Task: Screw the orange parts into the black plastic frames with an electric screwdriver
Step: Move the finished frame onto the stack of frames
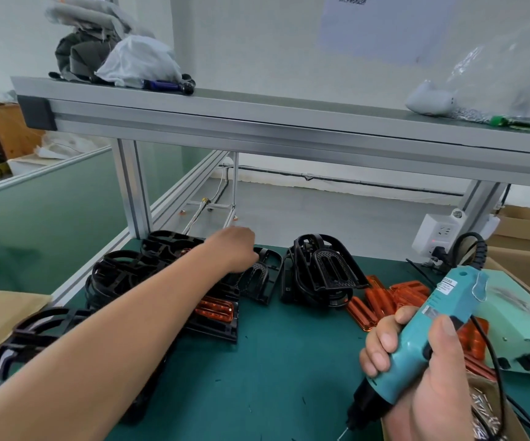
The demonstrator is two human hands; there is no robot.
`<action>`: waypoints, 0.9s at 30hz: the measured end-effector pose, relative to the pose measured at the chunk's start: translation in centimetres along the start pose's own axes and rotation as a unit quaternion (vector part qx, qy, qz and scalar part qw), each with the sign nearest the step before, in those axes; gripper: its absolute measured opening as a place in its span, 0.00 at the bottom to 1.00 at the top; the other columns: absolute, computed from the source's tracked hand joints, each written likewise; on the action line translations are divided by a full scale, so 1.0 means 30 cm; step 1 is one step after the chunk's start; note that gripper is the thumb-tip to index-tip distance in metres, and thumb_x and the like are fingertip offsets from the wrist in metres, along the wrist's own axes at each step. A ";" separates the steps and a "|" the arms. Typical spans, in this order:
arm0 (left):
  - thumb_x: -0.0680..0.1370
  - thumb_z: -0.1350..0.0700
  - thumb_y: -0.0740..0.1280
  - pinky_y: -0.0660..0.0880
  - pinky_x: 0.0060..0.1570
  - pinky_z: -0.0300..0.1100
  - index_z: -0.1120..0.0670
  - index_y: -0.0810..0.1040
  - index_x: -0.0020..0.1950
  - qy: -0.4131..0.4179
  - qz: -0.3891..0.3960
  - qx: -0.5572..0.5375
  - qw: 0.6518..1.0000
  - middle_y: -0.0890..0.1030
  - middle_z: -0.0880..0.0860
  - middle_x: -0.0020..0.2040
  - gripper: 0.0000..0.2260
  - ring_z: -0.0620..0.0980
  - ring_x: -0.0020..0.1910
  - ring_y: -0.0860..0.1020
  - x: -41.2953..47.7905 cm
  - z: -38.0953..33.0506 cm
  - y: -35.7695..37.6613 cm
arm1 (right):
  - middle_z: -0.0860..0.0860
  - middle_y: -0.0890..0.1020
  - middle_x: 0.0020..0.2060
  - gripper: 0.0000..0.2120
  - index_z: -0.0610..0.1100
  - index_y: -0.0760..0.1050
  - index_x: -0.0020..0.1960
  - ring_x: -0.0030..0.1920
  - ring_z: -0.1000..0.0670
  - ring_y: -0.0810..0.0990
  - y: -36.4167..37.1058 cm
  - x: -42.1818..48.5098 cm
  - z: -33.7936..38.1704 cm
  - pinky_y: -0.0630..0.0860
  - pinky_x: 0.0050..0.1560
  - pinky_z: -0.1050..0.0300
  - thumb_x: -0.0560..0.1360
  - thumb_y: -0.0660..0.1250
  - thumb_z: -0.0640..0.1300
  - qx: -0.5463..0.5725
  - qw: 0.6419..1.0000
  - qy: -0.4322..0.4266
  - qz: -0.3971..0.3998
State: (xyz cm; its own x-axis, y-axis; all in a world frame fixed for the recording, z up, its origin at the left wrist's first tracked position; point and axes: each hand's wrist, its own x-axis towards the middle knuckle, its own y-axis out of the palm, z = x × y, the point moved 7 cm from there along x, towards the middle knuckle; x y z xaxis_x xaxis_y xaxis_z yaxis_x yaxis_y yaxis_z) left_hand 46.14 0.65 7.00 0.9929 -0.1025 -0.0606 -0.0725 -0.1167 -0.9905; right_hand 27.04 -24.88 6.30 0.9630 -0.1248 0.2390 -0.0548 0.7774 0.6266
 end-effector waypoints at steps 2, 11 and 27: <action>0.83 0.48 0.65 0.74 0.48 0.47 0.56 0.75 0.52 -0.001 0.027 0.004 1.000 0.79 0.54 0.53 0.11 0.55 0.50 0.78 0.005 -0.049 0.059 | 0.47 0.70 0.31 0.32 0.47 0.75 0.45 0.24 0.50 0.68 -0.001 0.001 0.000 0.70 0.24 0.57 0.60 0.83 0.70 0.002 1.000 0.000 0.000; 0.80 0.45 0.68 0.77 0.58 0.52 0.56 0.79 0.57 -0.040 0.018 0.027 0.999 0.81 0.58 0.59 0.16 0.60 0.57 0.79 0.019 -0.091 0.135 | 0.46 0.71 0.32 0.32 0.46 0.76 0.45 0.25 0.50 0.69 -0.013 0.002 0.002 0.71 0.24 0.56 0.60 0.84 0.69 0.013 1.000 0.004 -0.007; 0.70 0.51 0.71 0.68 0.60 0.52 0.56 0.62 0.74 -0.157 -0.116 -0.299 0.934 0.67 0.60 0.64 0.35 0.64 0.67 0.65 -0.049 -0.004 0.078 | 0.46 0.70 0.34 0.16 0.45 0.75 0.48 0.27 0.50 0.69 -0.036 -0.014 -0.003 0.71 0.27 0.56 0.80 0.63 0.58 0.020 0.999 0.001 -0.029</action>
State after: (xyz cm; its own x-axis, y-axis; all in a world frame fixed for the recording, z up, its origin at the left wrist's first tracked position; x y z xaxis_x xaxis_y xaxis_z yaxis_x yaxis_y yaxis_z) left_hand 44.51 0.42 4.80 0.9602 0.2785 0.0208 0.2018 -0.6403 -0.7411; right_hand 26.73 -25.60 5.47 0.9655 -0.1677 0.1994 -0.0091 0.7432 0.6690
